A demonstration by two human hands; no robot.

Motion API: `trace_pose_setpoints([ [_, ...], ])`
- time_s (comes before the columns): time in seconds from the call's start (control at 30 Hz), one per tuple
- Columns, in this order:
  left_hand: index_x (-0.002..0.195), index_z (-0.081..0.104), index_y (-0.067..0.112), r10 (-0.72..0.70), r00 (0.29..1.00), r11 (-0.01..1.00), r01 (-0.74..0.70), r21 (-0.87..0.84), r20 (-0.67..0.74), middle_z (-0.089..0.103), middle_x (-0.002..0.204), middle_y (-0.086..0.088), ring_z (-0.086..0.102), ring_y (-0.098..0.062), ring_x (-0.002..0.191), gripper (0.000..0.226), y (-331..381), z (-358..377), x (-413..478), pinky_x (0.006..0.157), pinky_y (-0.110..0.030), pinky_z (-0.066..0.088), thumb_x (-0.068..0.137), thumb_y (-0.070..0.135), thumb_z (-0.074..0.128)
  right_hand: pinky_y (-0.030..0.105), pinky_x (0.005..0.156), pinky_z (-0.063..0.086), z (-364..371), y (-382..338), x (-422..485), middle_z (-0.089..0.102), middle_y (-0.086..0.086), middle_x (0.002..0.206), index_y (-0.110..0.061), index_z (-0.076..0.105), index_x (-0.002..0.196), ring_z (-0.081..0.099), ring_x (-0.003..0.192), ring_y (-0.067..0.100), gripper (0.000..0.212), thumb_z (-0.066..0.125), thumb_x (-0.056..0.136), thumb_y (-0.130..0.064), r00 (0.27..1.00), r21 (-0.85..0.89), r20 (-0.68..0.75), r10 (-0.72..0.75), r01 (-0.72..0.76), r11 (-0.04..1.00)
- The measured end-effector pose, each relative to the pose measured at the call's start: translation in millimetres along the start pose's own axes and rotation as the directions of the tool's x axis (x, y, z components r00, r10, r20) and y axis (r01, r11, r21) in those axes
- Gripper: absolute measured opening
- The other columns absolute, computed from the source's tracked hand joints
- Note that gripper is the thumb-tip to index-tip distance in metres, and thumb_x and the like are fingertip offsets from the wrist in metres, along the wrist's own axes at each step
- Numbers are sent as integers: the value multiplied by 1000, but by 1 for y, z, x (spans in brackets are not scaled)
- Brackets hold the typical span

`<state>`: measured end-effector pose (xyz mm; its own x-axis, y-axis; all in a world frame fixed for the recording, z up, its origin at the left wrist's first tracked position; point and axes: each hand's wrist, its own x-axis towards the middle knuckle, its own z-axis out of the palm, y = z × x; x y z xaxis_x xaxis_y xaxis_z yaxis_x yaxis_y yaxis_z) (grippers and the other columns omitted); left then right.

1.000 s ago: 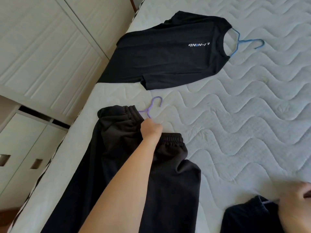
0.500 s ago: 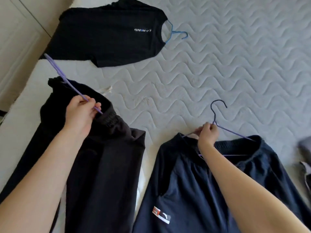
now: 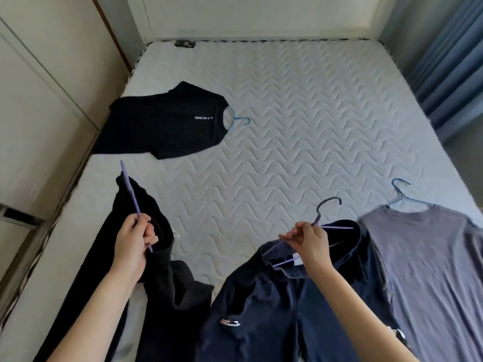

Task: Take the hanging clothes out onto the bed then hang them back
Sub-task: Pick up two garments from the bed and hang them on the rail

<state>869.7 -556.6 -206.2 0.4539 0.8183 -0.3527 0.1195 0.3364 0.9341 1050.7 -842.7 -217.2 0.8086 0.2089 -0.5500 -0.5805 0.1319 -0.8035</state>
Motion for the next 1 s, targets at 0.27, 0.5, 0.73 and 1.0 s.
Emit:
trace_pose_setpoints([
  [0.27,77,46,7,12,996,1000,-11,-10,92,29,44,8,24,-5,35,25,121,-14,-100,38,-20,22,100,6,37,42,60,59,36,-119,-123,46,9,56,-3,49,79,51,47,20,29,32,102,-1,946,54,313,-79,65,996],
  [0.5,67,37,11,51,981,993,-69,91,188,26,35,11,21,-1,25,37,234,-49,-165,36,-11,15,101,1,28,29,42,43,78,-207,-204,35,2,50,-5,47,77,36,43,17,28,34,101,-4,814,-73,569,-116,190,979],
  [0.73,75,47,5,215,976,958,-219,186,45,27,41,8,18,-7,34,25,257,-122,-244,42,-17,13,98,1,38,17,36,16,117,-210,-263,21,-2,53,-2,55,82,18,38,8,24,36,96,1,711,-238,681,-176,442,865],
  [1.0,71,44,5,154,940,984,-173,-33,-304,24,39,8,17,-5,28,31,217,-231,-326,40,-9,17,101,2,38,17,35,15,183,-140,-322,28,-5,48,-4,59,78,21,36,7,31,36,98,-1,576,-323,816,-47,522,789],
])
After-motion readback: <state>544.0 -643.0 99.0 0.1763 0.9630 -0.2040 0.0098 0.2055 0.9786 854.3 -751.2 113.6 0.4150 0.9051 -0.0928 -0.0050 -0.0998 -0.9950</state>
